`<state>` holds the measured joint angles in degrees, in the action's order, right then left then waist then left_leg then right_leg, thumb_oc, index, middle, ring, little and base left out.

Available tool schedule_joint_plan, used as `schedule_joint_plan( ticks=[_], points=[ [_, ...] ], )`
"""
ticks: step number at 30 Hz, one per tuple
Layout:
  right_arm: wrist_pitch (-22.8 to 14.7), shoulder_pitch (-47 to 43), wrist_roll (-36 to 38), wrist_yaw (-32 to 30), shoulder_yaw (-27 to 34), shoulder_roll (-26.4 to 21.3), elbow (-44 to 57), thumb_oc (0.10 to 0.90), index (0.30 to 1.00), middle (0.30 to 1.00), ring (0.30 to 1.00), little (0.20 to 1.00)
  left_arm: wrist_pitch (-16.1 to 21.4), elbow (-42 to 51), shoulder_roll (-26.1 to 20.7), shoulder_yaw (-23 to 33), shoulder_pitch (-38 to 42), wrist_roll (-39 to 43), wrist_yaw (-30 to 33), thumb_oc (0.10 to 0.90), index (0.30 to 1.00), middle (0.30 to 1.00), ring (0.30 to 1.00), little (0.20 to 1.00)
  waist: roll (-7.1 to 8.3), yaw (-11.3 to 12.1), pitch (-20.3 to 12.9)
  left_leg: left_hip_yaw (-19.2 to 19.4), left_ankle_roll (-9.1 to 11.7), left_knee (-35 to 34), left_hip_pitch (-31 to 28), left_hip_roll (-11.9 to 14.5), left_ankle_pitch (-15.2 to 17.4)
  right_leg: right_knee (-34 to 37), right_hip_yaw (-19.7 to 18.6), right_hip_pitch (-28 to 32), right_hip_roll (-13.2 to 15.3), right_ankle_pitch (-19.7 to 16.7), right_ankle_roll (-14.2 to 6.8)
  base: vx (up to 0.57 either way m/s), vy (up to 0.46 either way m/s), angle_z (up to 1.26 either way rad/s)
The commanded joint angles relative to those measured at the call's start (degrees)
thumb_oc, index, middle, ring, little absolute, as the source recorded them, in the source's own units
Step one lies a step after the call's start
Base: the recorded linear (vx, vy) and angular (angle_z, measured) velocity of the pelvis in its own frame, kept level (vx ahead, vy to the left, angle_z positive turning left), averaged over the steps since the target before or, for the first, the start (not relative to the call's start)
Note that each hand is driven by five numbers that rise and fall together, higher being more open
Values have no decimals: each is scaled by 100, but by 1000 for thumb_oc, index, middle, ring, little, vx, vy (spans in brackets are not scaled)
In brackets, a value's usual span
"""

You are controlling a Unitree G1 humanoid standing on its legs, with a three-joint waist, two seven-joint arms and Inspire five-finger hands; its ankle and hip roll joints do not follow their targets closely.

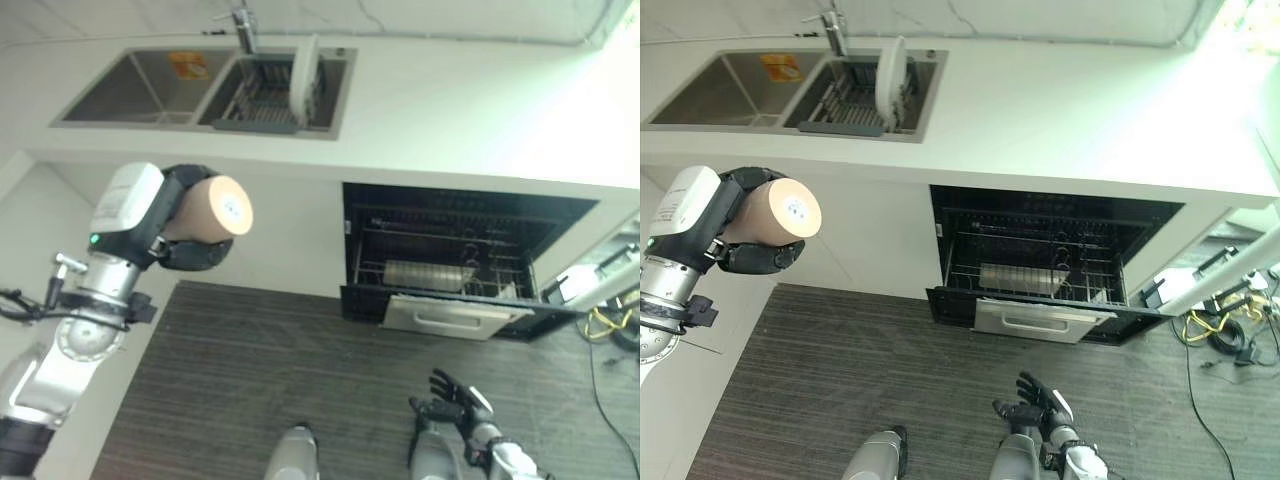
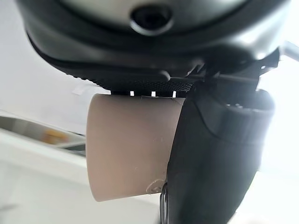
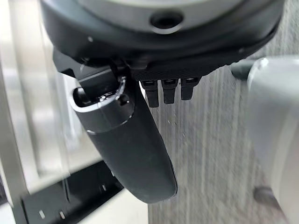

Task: Place the dishes in the dishwasher.

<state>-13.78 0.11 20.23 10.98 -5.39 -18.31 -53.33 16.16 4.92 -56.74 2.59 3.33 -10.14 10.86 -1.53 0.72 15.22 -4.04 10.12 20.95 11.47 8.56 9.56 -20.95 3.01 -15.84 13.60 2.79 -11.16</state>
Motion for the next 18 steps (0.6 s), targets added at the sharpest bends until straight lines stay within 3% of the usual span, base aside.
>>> schedule_joint_plan(
  ticks=[1, 3, 5, 6, 7, 8, 9, 11, 13, 14, 18],
  points=[
    [107, 37, -26, -336, -106, -310, 270, 800, 900, 900, 900, 900, -158, 625, 77, 670, 1066, 93, 265, 400, 300, 300, 300, 300, -106, -133, 57, 1886, -430, -376, -544, 678, -765, 376, 1486, 1449, -92, 589, 443, 165, -502, 137],
    [195, 77, 47, -445, -72, -283, 189, 800, 900, 900, 900, 900, -168, 662, 213, 543, 1118, -70, 281, 400, 300, 300, 300, 300, -49, -129, 29, 2230, -548, -376, -637, 155, -459, 376, 1566, 1564, -144, 743, 427, 134, -334, 72],
    [327, 50, 74, -617, -80, -141, 112, 800, 900, 900, 900, 900, -94, 715, 339, 531, 995, -249, 319, 400, 300, 300, 300, 300, -112, -60, -28, 2370, -889, -376, -617, -551, -140, 376, 1510, 1545, -375, 772, 418, 132, -128, 68],
    [444, -23, 69, -748, -123, -30, 36, 800, 900, 900, 900, 900, -3, 754, 397, 656, 704, -371, 415, 400, 300, 300, 300, 300, -209, 113, -68, 1972, -1094, -376, -477, -946, -194, 376, 1387, 1410, -649, 678, 497, 140, -24, 30],
    [481, -40, 65, -774, -132, -14, 20, 800, 900, 900, 900, 900, 23, 762, 403, 692, 633, -386, 444, 400, 300, 300, 300, 300, -225, 143, -83, 1863, -1108, -376, -461, -981, -182, 376, 1350, 1398, -694, 685, 501, 137, 22, -20],
    [522, -70, 33, -777, -138, -3, -22, 800, 900, 900, 900, 900, 16, 799, 433, 800, 436, -467, 550, 400, 300, 300, 300, 300, -254, 264, -96, 1375, -1142, -376, -396, -1151, -168, 376, 1230, 1366, -793, 680, 509, 173, 61, -41],
    [545, -108, 110, -792, -51, 19, -104, 800, 900, 900, 900, 900, 139, 833, 465, 981, 211, -559, 655, 400, 300, 300, 300, 300, -333, 348, -114, 1222, -1234, -376, -398, -1144, -121, 376, 1253, 1391, -899, 648, 511, 165, 66, -53],
    [573, -60, 154, -826, 25, 73, -4, 800, 900, 900, 900, 900, 163, 850, 449, 1049, 120, -658, 747, 400, 300, 300, 300, 300, -415, 336, -107, 1270, -1297, -376, -432, -996, -16, 368, 1350, 1492, -965, 565, 472, 134, 70, -56],
    [508, -15, 46, -767, 16, 145, 168, 800, 900, 900, 900, 900, 121, 801, 326, 1143, 73, -669, 769, 400, 300, 300, 300, 300, -433, 350, -62, 1217, -1515, -376, -439, -947, 80, -807, 1285, 1199, -714, 454, 329, 127, 48, -46],
    [448, -19, 84, -770, 27, 146, 125, 800, 900, 900, 900, 900, 61, 733, 250, 1066, 195, -607, 726, 400, 300, 300, 300, 300, -438, 278, -100, 1187, -1544, -376, -506, -924, 152, -876, 1174, 1126, -604, 457, 335, 131, -76, -22],
    [458, -91, -20, -623, 75, 141, -2, 800, 900, 900, 900, 900, -133, 637, 42, 975, 464, -400, 626, 400, 300, 300, 300, 300, -403, 167, -153, 1168, -1413, -376, -722, -819, 273, 376, 1170, 1228, -337, 99, 238, 99, -223, 4]
  ],
)
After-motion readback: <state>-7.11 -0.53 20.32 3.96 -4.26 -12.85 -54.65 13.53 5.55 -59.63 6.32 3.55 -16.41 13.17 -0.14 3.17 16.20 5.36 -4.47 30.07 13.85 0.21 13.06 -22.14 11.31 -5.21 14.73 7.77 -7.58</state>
